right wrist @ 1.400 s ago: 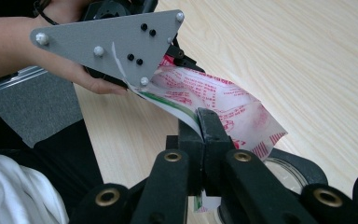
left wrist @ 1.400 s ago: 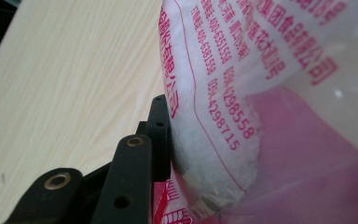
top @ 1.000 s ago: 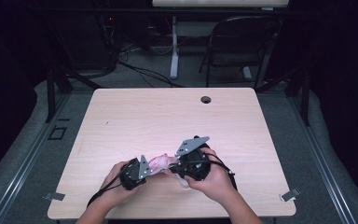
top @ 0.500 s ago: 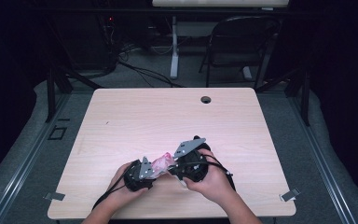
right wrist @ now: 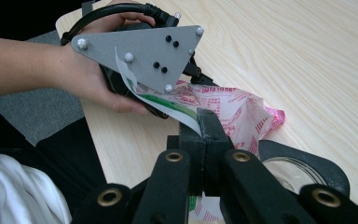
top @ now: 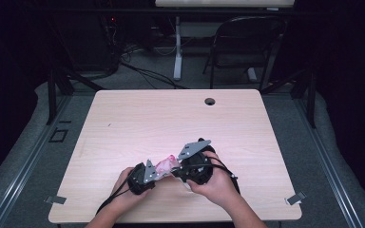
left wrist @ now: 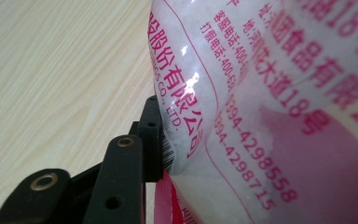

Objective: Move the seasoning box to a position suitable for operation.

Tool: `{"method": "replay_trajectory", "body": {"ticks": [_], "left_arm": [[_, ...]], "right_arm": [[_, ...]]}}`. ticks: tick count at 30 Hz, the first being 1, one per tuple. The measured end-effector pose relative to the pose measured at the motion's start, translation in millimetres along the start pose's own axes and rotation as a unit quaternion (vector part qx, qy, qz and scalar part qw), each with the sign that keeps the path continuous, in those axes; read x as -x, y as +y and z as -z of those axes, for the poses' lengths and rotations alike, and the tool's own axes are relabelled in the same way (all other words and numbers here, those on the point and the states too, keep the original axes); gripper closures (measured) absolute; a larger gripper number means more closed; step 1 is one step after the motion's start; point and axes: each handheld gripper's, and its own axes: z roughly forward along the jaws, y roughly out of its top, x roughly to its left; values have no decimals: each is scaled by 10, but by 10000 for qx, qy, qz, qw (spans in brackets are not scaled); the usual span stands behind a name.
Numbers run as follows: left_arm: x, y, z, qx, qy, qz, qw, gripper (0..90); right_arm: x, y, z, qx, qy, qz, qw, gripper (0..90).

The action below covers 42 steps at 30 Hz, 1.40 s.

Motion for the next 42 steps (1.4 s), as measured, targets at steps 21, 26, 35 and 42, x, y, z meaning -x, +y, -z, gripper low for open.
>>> {"method": "replay_trajectory", "body": {"ticks": [21, 26, 35, 42], "left_arm": [[-118, 380, 383, -327, 1595, -1194, 9794, 669], [-121, 480, 414, -412, 1897, -1612, 9676, 673], [-104, 580, 471, -499, 2203, -2131, 9506, 677], [-97, 593, 494, -475, 2305, -2272, 9450, 678]], "right_arm": [[152, -23, 212, 780, -50, -443, 9960, 900], [250, -57, 257, 902, -120, -702, 9934, 900], [322, -92, 290, 977, -149, -914, 9909, 900], [326, -98, 311, 974, -179, -946, 9906, 900]]}}
